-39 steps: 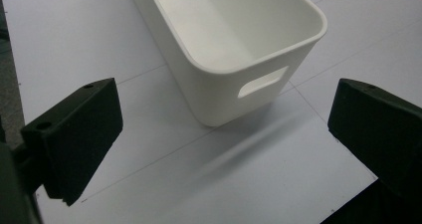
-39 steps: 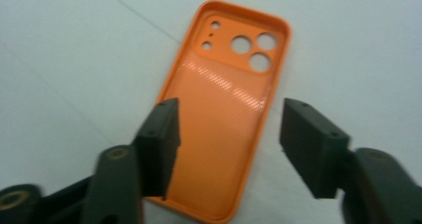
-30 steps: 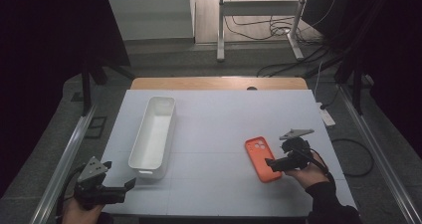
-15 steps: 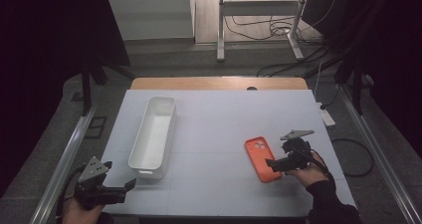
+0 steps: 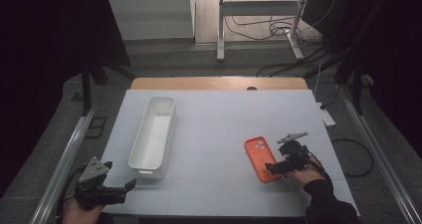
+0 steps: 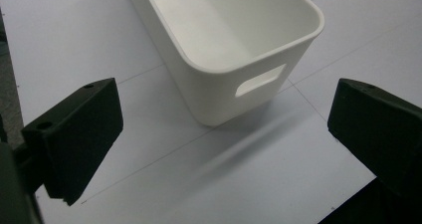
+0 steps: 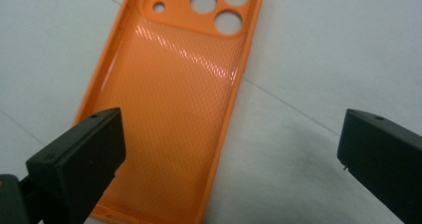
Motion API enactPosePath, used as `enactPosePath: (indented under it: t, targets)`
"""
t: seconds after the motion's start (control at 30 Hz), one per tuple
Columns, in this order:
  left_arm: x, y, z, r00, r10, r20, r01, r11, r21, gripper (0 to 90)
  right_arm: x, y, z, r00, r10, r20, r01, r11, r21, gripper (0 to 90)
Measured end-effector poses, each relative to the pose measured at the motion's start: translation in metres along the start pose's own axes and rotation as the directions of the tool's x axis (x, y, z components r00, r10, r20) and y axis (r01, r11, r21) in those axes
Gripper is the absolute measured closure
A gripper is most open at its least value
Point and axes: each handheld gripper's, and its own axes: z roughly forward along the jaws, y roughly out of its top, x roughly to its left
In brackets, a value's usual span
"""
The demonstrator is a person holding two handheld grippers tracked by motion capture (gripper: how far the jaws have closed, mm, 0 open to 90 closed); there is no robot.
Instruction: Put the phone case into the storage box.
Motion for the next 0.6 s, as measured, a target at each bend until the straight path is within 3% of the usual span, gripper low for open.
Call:
enactPosePath:
  t: [0.2, 0.53, 0.6]
  targets:
    - [-0.0001, 0.0001, 0.0, 1.0, 0.001, 0.0, -0.001, 1.0, 0.001, 1.8, -0.0034, -0.003, 0.0107, 1.0, 0.007, 0.001, -0.007, 0.999, 0.053, 0.0]
    - [-0.0002, 0.0, 0.0, 1.0, 0.002, 0.0, -0.002, 1.0, 0.001, 1.8, -0.0028, -0.0019, 0.0108, 0.9999, -0.012, 0.0, 0.012, 0.997, 0.074, 0.0]
    - [-0.0001, 0.0001, 0.0, 1.0, 0.001, 0.0, -0.001, 1.0, 0.001, 1.8, -0.0041, 0.0006, 0.0077, 0.9999, -0.011, 0.0, 0.011, 0.996, 0.087, 9.5]
